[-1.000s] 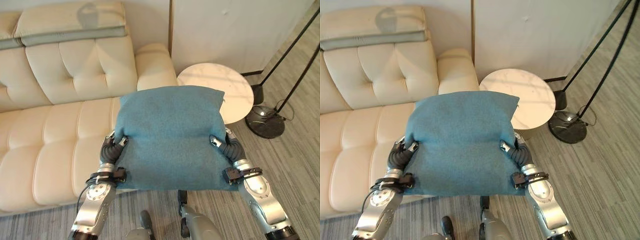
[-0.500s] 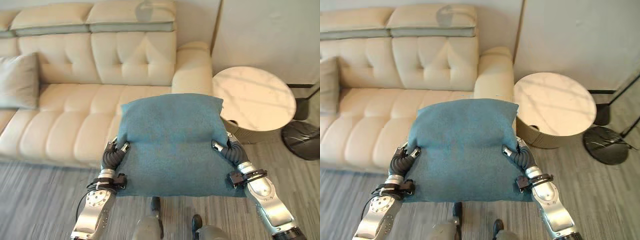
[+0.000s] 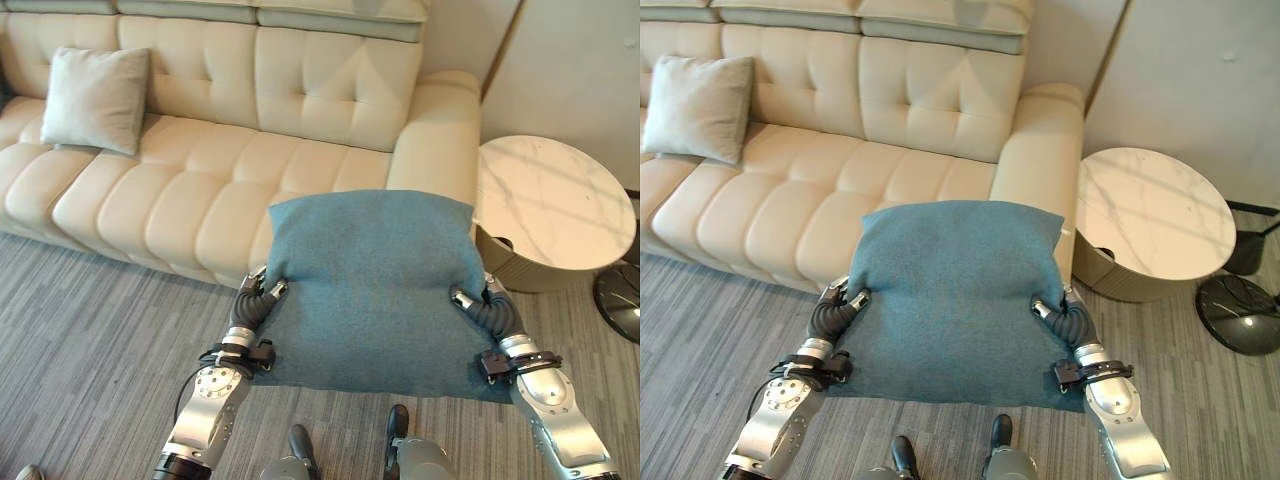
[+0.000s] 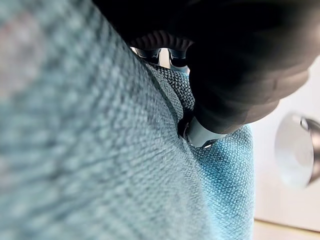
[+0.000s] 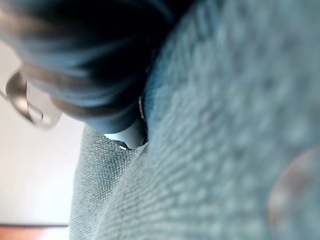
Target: Pick up all the scattered cushions and arrange them neatly on the sofa.
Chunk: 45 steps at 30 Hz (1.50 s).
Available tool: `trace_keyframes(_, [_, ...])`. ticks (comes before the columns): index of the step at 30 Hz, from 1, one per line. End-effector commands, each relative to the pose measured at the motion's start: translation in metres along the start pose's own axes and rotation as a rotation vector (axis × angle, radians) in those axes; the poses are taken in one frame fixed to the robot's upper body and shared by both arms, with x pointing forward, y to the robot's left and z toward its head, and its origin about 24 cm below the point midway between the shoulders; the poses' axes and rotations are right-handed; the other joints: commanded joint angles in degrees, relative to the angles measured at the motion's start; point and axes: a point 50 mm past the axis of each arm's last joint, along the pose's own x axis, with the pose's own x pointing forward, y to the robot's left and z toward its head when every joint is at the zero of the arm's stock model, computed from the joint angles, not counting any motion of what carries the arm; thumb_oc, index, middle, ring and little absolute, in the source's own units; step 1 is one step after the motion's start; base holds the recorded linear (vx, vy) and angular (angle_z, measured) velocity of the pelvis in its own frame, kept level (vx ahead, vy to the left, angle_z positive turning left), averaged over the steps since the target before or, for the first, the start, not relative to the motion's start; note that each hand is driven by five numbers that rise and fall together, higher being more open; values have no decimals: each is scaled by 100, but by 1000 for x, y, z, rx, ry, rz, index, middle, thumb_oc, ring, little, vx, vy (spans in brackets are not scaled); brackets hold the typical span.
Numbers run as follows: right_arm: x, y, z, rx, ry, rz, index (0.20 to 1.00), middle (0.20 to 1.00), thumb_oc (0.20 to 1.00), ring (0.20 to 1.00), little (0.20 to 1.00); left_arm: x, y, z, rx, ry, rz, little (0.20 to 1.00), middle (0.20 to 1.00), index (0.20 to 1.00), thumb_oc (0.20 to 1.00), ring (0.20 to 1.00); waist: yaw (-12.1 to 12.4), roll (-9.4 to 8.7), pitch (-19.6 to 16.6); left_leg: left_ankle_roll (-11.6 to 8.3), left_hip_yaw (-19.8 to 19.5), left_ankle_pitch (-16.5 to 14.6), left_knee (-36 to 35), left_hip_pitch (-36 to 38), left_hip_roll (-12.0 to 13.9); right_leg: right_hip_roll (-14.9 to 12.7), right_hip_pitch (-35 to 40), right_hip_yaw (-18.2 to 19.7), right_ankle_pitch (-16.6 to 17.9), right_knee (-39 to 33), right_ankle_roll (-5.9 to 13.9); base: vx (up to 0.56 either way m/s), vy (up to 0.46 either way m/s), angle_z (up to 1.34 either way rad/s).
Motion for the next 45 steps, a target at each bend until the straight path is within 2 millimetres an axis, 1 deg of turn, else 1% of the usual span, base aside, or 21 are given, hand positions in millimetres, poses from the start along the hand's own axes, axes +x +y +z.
trace_keyframes(1, [16, 19, 50, 55, -277, 101, 200, 200, 200, 200, 200, 5, -19, 38, -29, -212, -136, 200, 200, 200, 200, 200, 9, -289, -326, -24, -190, -280, 341, -362, -45, 189, 463, 240, -568, -170, 209, 58, 112, 6])
trace_keyframes(6, [17, 25, 51, 100, -285, 123, 200, 200, 200, 200, 200, 5, -15, 40, 2, -217, -134, 200, 200, 200, 200, 200, 145, -341, -307, 136, -335, -446, 476, -462, -221, 24, 398, 321, -697, 216, 289, 92, 164, 7])
trace_keyframes(10, [18, 34, 61, 133, -333, 161, 200, 200, 200, 200, 200, 3, -8, 41, 19, -213, -111, 200, 200, 200, 200, 200, 208, -304, -128, 438, -551, -683, 638, -406, -447, -238, -129, 579, -391, 1648, 348, 130, 270, 7])
trace_keyframes(12, [18, 36, 62, 141, -338, 173, 200, 200, 200, 200, 200, 2, -6, 40, 22, -209, -104, 200, 200, 200, 200, 200, 213, -277, -85, 491, -576, -735, 642, -361, -465, -231, -282, 666, -378, 1970, 351, 122, 162, 12])
trace_keyframes(14, [18, 40, 62, 159, -343, 192, 200, 200, 200, 200, 200, 3, -7, 38, 19, -201, -106, 200, 200, 200, 200, 200, 154, -181, -15, 550, -723, -846, 515, -66, -551, 75, -778, 849, -460, 2439, 270, 245, 194, 11])
trace_keyframes(19, [19, 39, 68, 144, -368, 211, 200, 200, 200, 200, 200, 4, -10, 41, 11, -216, -122, 200, 200, 200, 200, 200, -27, -106, 68, 526, -936, -1022, 319, 335, -698, 420, -1383, 783, -422, 1760, 260, 246, 79, 20])
trace_keyframes(21, [20, 38, 72, 153, -385, 219, 200, 200, 200, 200, 200, 5, -10, 41, 7, -222, -118, 200, 200, 200, 200, 200, -98, -167, 64, 485, -976, -1186, 257, 601, -866, 427, -1690, 436, -178, 1058, 356, 444, 14, 28])
trace_keyframes(22, [19, 35, 69, 146, -376, 214, 200, 200, 200, 200, 200, 7, -13, 41, 1, -229, -123, 200, 200, 200, 200, 200, -220, -137, 49, 367, -1079, -1341, 222, 894, -902, 458, -1697, -8, -22, 348, 458, 636, -27, 26])
trace_keyframes(24, [13, 31, 67, 152, -366, 204, 200, 200, 200, 200, 200, 6, -16, 41, -5, -232, -153, 200, 200, 200, 200, 200, -296, -63, -31, 276, -1209, -1501, 229, 1129, -858, 519, -1624, -111, -96, 140, 470, 589, -50, 44])
trace_keyframes(26, [9, 29, 64, 156, -357, 197, 200, 200, 200, 200, 200, 4, -20, 39, -18, -226, -168, 200, 200, 200, 200, 200, -360, -76, -86, 234, -1282, -1436, 262, 1173, -903, 470, -1521, -65, 38, 89, 367, 339, -55, 73])
trace_keyframes(28, [3, 18, 56, 123, -318, 158, 200, 200, 200, 200, 200, 1, -27, 34, -40, -206, -194, 200, 200, 200, 200, 200, -535, 86, -201, -117, -1353, -1078, 893, 1034, -717, 480, -1356, 78, 76, 313, 186, 416, -105, 75])
trace_keyframes(29, [3, 18, 56, 123, -318, 158, 200, 200, 200, 200, 200, 1, -27, 34, -39, -206, -193, 200, 200, 200, 200, 200, -553, 69, -213, -113, -1370, -1058, 895, 1008, -737, 455, -1367, 70, 95, 298, 187, 370, -101, 84])
trace_keyframes(30, [1, 12, 53, 110, -301, 140, 200, 200, 200, 200, 200, 0, -29, 32, -45, -193, -209, 200, 200, 200, 200, 200, -643, 157, -226, -331, -1174, -652, 1604, 811, -397, 520, -1158, 76, -99, 359, 18, 346, -111, 78])
trace_keyframes(31, [1, 10, 52, 106, -297, 134, 200, 200, 200, 200, 200, 0, -28, 32, -47, -190, -207, 200, 200, 200, 200, 200, -660, 172, -226, -414, -1119, -393, 2103, 630, -297, 624, -1036, 142, -223, 363, -90, 447, -150, 55])
trace_keyframes(32, [1, 6, 52, 109, -298, 112, 200, 200, 200, 200, 200, 0, -25, 31, -37, -188, -197, 200, 200, 200, 200, 200, -669, 132, -214, -425, -1057, -181, 2535, 388, -289, 656, -913, 224, -319, 316, -188, 312, -119, -6])
trace_keyframes(33, [1, 4, 51, 107, -291, 107, 200, 200, 200, 200, 200, 1, -26, 31, -42, -186, -201, 200, 200, 200, 200, 200, -666, 102, -179, -369, -937, -219, 2787, 176, -184, 703, -803, 321, -425, 323, -251, 296, -92, -19])
trace_keyframes(36, [3, -2, 54, 79, -299, 79, 200, 200, 200, 200, 200, 3, -24, 29, -37, -173, -195, 200, 200, 200, 200, 200, -553, -102, -137, 2, -756, -812, 2402, -400, -90, 614, -461, 634, -564, 210, -174, 304, 9, -40])
trace_keyframes(38, [2, -3, 53, 83, -299, 72, 200, 200, 200, 200, 200, 2, -21, 31, -29, -179, -188, 200, 200, 200, 200, 200, -459, -228, -115, 12, -924, -894, 1845, -767, -97, 545, -283, 860, -611, 181, -86, 233, 76, -56])
trace_keyframes(39, [2, -3, 53, 84, -299, 72, 200, 200, 200, 200, 200, 2, -21, 31, -28, -179, -188, 200, 200, 200, 200, 200, -459, -249, -132, 19, -916, -849, 1796, -769, -123, 524, -303, 865, -596, 172, -83, 296, 105, -74])
trace_keyframes(43, [2, -5, 49, 53, -280, 50, 200, 200, 200, 200, 200, 1, -17, 34, -21, -195, -149, 200, 200, 200, 200, 200, -199, -276, -61, -262, -1741, 125, 777, -1376, 41, 664, 177, 1481, -777, 113, -69, 327, 161, -70])
trace_keyframes(45, [3, -5, 49, 44, -276, 48, 200, 200, 200, 200, 200, 1, -18, 35, -24, -199, -148, 200, 200, 200, 200, 200, -175, -273, -67, -309, -1830, 240, 654, -1431, 86, 670, 234, 1591, -838, 144, -68, 246, 193, -86])
